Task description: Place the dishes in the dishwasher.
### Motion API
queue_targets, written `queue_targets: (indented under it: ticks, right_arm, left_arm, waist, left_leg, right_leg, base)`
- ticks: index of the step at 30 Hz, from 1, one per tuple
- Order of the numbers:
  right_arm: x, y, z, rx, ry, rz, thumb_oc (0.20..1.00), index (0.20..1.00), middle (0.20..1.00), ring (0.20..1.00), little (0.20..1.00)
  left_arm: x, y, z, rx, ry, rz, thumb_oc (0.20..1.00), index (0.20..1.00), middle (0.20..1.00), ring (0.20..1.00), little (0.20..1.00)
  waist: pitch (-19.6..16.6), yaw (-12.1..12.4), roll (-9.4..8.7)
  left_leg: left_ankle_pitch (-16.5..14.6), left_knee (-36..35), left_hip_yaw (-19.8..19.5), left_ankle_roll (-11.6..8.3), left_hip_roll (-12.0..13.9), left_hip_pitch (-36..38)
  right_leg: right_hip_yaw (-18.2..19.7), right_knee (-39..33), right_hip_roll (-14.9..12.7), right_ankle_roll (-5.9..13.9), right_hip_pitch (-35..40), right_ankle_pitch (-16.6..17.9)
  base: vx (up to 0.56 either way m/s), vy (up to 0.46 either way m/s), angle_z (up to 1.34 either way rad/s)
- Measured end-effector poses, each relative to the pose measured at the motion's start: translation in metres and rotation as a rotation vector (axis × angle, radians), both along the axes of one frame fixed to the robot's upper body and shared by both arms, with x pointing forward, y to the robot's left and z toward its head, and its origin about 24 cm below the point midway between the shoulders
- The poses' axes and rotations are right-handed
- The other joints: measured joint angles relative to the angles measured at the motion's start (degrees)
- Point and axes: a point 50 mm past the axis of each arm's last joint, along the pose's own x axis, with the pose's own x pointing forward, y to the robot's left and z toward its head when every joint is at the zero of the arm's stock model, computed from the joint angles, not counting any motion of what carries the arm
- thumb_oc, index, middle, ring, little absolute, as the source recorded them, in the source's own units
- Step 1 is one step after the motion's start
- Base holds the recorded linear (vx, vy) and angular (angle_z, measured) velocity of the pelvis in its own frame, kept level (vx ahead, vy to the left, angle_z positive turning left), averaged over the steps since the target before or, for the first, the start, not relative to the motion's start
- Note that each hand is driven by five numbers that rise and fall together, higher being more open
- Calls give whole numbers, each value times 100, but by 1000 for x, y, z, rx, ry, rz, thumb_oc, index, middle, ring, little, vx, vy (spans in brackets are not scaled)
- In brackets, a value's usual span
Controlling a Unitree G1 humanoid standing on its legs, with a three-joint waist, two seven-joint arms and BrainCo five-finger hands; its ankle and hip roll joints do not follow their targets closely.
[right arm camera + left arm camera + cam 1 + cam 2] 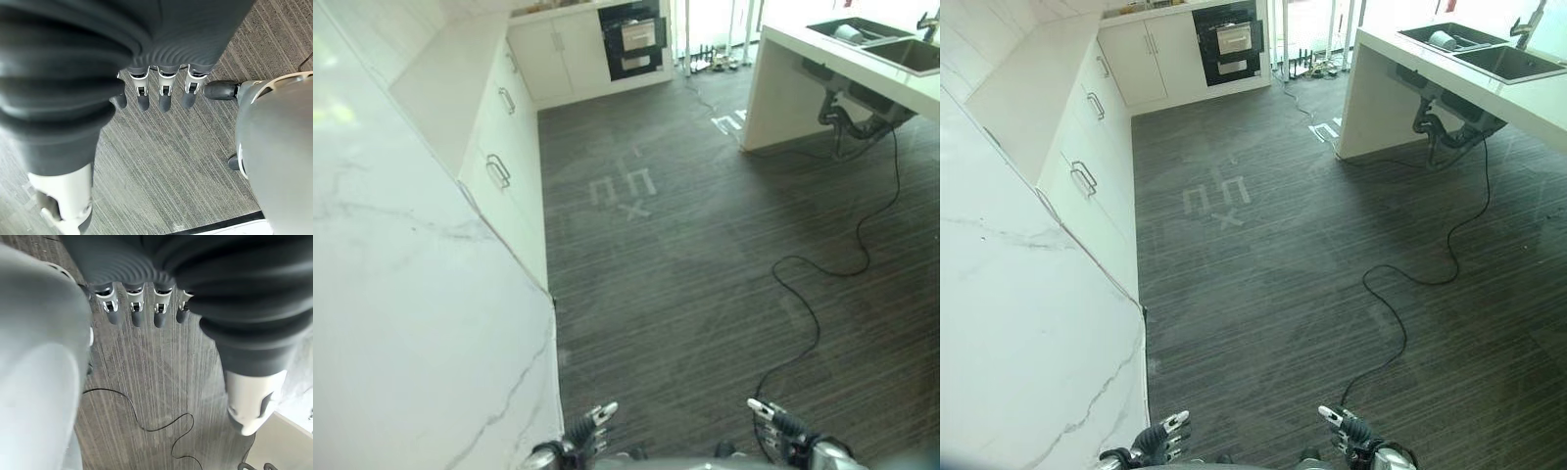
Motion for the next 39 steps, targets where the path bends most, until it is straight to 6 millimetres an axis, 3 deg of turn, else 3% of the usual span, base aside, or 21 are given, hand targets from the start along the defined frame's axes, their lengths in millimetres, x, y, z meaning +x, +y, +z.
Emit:
queue_targets:
  ticks: [10, 20, 21, 22, 23, 24, 25, 30, 35, 36, 37, 39]
  right_arm:
    - [1, 1, 1, -7, -37, 8, 1000, 1000, 1000, 1000, 1000]
    - [24, 9, 14, 17, -154, 38, 1000, 1000, 1000, 1000, 1000]
    - [30, 11, 18, 28, -187, 51, 928, 928, 928, 928, 928]
    - [32, 12, 19, 37, -194, 58, 928, 928, 928, 928, 928]
    - [32, 12, 19, 40, -194, 60, 752, 752, 752, 752, 752]
    - [31, 12, 18, 42, -189, 61, 338, 338, 338, 338, 338]
    - [30, 12, 18, 46, -184, 62, 200, 200, 200, 200, 200]
    - [25, 11, 16, 48, -172, 64, 200, 200, 200, 200, 200]
    - [27, 9, 17, 45, -175, 66, 200, 200, 200, 200, 200]
    - [27, 8, 17, 42, -175, 66, 529, 529, 529, 529, 529]
    - [27, 7, 18, 38, -174, 66, 1000, 1000, 1000, 1000, 1000]
    - [27, 5, 18, 32, -171, 66, 1000, 1000, 1000, 1000, 1000]
  left_arm:
    - [12, -2, 4, 13, -50, -1, 1000, 1000, 1000, 1000, 1000]
    - [30, -7, 14, -35, -138, 78, 1000, 1000, 1000, 1000, 1000]
    - [38, -8, 20, -43, -178, 83, 1000, 1000, 1000, 1000, 1000]
    - [42, -10, 22, -47, -195, 82, 1000, 1000, 1000, 1000, 1000]
    - [44, -11, 23, -49, -203, 81, 777, 777, 777, 777, 777]
    - [44, -11, 23, -48, -205, 82, 200, 200, 200, 200, 200]
    - [43, -10, 22, -41, -199, 87, 200, 200, 200, 200, 200]
    - [37, -8, 18, -23, -169, 98, 200, 200, 200, 200, 200]
    - [32, -10, 15, -14, -140, 111, 200, 200, 200, 200, 200]
    - [31, -10, 14, -12, -136, 113, 482, 482, 482, 482, 482]
    - [30, -10, 13, -12, -131, 116, 1000, 1000, 1000, 1000, 1000]
    - [29, -11, 12, -9, -120, 122, 1000, 1000, 1000, 1000, 1000]
  waist:
    - [-109, -3, -150]
    - [-105, -8, -158]
    - [-104, -9, -159]
    - [-104, -13, -159]
    - [-104, -14, -159]
    - [-105, -16, -158]
    - [-104, -28, -155]
    - [-81, -32, -105]
    - [-3, -19, 65]
    - [11, -19, 90]
    - [14, -19, 122]
    - [42, -15, 137]
  left_leg:
    - [0, -5, 31, 2, -7, -65]
    - [0, 3, 88, 2, 1, -41]
    - [0, 8, 120, 2, 7, -68]
    - [0, 7, 133, 1, 9, -75]
    - [0, 7, 140, 1, 8, -73]
    - [0, 6, 146, 1, 10, -70]
    - [0, 4, 157, 1, 13, -68]
    - [0, 23, 175, -1, 20, -71]
    - [-9, 80, 164, -14, 25, -126]
    - [-16, 102, 159, -25, 32, -138]
    - [-42, 161, 160, -65, 59, -192]
    - [-109, 352, 151, -154, 113, -315]
  right_leg:
    - [47, -7, -2, -8, -99, 31]
    - [108, -8, 7, -3, -105, 35]
    - [132, -6, 8, -15, -145, 30]
    - [137, -7, 8, -22, -157, 26]
    - [140, -8, 9, -21, -158, 27]
    - [142, -9, 10, -21, -157, 27]
    - [143, -11, 11, -21, -158, 27]
    - [146, -28, 16, -27, -154, 22]
    - [144, -54, 13, -69, -166, -4]
    - [143, -50, 14, -72, -168, -6]
    - [135, -23, 21, -84, -201, -14]
    - [142, 33, 33, -114, -276, -36]
  base:
    - [-20, -7, -2]
    - [-23, -45, -3]
    - [-4, -82, -10]
    - [14, -87, -8]
    - [27, -65, -4]
    - [38, -76, -3]
    - [43, -73, -3]
    - [9, -75, -1]
    - [-13, -85, 1]
    - [-10, -99, 1]
    - [-12, -104, 1]
    - [-20, -102, -3]
